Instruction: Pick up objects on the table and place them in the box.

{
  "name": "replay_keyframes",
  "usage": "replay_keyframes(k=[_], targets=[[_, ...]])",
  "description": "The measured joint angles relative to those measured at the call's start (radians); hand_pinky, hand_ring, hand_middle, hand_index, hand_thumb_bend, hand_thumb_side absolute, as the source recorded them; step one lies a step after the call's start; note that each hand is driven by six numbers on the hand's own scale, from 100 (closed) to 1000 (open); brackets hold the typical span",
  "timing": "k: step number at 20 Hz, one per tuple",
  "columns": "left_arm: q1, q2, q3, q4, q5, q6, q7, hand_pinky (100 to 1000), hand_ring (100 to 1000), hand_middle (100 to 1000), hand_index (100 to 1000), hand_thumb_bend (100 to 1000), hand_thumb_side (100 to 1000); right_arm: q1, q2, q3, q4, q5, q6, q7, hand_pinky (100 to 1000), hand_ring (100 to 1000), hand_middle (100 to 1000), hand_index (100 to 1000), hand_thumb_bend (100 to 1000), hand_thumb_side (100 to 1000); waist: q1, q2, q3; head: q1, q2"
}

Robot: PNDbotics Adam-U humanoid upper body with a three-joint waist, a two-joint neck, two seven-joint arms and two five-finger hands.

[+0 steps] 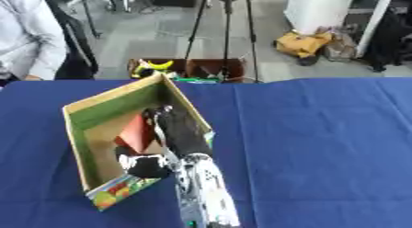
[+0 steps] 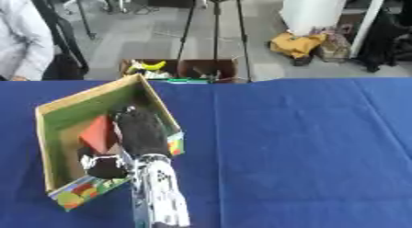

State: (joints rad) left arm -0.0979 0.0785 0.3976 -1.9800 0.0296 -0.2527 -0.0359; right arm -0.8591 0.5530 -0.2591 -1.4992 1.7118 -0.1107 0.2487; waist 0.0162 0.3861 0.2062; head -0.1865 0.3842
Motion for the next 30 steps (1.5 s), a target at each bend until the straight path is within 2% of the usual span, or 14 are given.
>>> replay_keyframes(k=[3,7,9,10,13,17,18,24,27,30], targets=[[0.000,0.000,0.000,0.000,-0.001,0.000,0.000,329,580,671,899,584,869,-0.001,0.000,0.000,0.000,-0.008,0.005,0.008,617,609,403,582,100,440,0.000,0.000,0.000,0.000,0.000],[0.000,0.000,0.000,0.000,-0.003,-0.001,0.000,330,580,671,899,584,869,-0.004,0.000,0.001,0.000,-0.013,0.008,0.034,636,640,449,627,100,503,0.000,0.000,0.004,-0.001,0.000],[0.000,0.000,0.000,0.000,-0.004,-0.001,0.000,330,580,671,899,584,870,-0.007,0.000,0.001,0.000,-0.019,0.011,0.051,650,673,487,659,100,545,0.000,0.000,0.006,-0.002,0.000],[0.000,0.000,0.000,0.000,-0.004,-0.001,0.000,330,580,671,899,584,870,-0.010,0.000,0.001,0.000,-0.022,0.012,0.061,669,709,533,688,100,594,-0.001,0.000,0.007,-0.004,-0.002],[0.000,0.000,0.000,0.000,-0.004,-0.001,0.001,330,580,671,899,584,869,-0.014,0.000,0.001,-0.001,-0.025,0.012,0.094,683,729,565,702,100,617,-0.003,0.000,0.012,-0.009,-0.008],[0.000,0.000,0.000,0.000,-0.004,-0.002,0.002,330,580,670,899,584,869,-0.029,0.001,0.001,-0.005,-0.024,0.012,0.132,720,786,664,743,122,672,-0.007,0.000,0.016,-0.011,-0.013],[0.000,0.000,0.000,0.000,-0.004,-0.002,0.002,330,580,668,899,584,869,-0.033,0.002,0.000,-0.005,-0.023,0.011,0.141,739,820,732,764,160,716,-0.007,0.000,0.016,-0.011,-0.016],[0.000,0.000,0.000,0.000,-0.004,-0.003,0.003,330,580,667,899,585,869,-0.050,0.004,0.000,-0.006,-0.008,0.000,0.172,776,883,797,806,318,845,-0.007,0.000,0.016,-0.016,-0.018],[0.000,0.000,0.000,0.000,-0.004,-0.003,0.003,331,580,667,899,585,869,-0.056,0.004,0.000,-0.007,-0.007,-0.012,0.168,810,922,815,848,531,989,-0.007,0.000,0.016,-0.017,-0.020],[0.000,0.000,0.000,0.000,-0.004,-0.003,0.003,331,580,666,899,586,870,-0.056,0.004,0.000,-0.019,0.004,-0.029,0.153,851,945,828,874,561,1000,-0.008,-0.001,0.018,-0.017,-0.021]])
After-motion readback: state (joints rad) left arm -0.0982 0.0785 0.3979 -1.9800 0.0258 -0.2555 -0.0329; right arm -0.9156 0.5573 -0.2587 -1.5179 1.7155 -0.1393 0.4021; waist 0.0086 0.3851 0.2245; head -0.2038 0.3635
